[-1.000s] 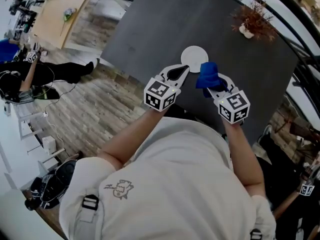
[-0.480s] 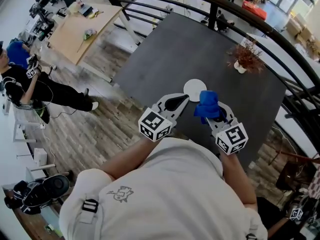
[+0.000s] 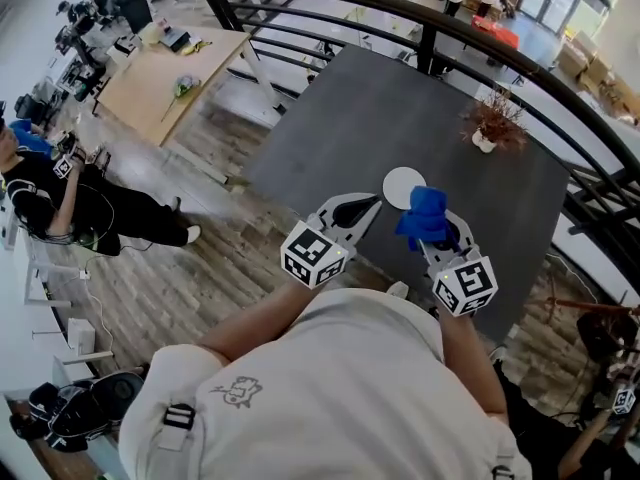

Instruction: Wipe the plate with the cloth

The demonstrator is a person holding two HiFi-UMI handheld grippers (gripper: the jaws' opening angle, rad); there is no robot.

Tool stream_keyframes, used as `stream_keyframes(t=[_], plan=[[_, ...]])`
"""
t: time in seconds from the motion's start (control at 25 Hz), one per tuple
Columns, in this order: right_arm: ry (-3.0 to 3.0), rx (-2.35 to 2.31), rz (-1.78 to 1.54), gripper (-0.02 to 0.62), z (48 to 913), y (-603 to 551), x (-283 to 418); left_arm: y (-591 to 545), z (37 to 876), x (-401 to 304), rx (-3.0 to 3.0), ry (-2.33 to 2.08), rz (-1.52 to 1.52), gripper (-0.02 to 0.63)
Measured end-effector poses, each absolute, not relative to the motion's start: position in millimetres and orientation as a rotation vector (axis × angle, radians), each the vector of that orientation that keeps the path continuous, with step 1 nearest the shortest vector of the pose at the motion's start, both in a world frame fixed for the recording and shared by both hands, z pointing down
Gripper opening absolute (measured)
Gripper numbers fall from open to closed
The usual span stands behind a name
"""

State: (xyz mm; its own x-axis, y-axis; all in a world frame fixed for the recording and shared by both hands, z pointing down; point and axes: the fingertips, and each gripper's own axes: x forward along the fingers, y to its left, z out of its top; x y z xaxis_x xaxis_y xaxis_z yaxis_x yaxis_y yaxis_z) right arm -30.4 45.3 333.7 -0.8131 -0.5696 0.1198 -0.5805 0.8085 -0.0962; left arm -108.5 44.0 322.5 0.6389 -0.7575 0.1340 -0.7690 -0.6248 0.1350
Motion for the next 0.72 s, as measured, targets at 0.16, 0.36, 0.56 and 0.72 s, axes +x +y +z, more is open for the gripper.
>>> stream_keyframes(t=[0.16, 0.36, 0.56, 0.72], plan=[[-2.904, 0.967, 0.192, 0.103, 327.5, 66.2, -57.8, 64.0, 317.7, -130.8, 2.698, -1.222, 0.082, 0.007], [-2.9, 1.022, 0.186, 0.103, 324.7, 91.2, -79.5, 87.8, 314.1, -152.3, 2.722, -1.176, 0.063, 0.007], [-2.88, 1.066, 0.175, 0.103, 320.2, 132.6, -97.0, 129.0, 310.3, -172.4, 2.747, -1.134, 0.055, 0.008], [-2.877, 1.062, 0.169, 0.103, 326.2, 151.7, -124.0, 148.9, 316.7, -198.2, 2.743, -1.126, 0.043, 0.007]])
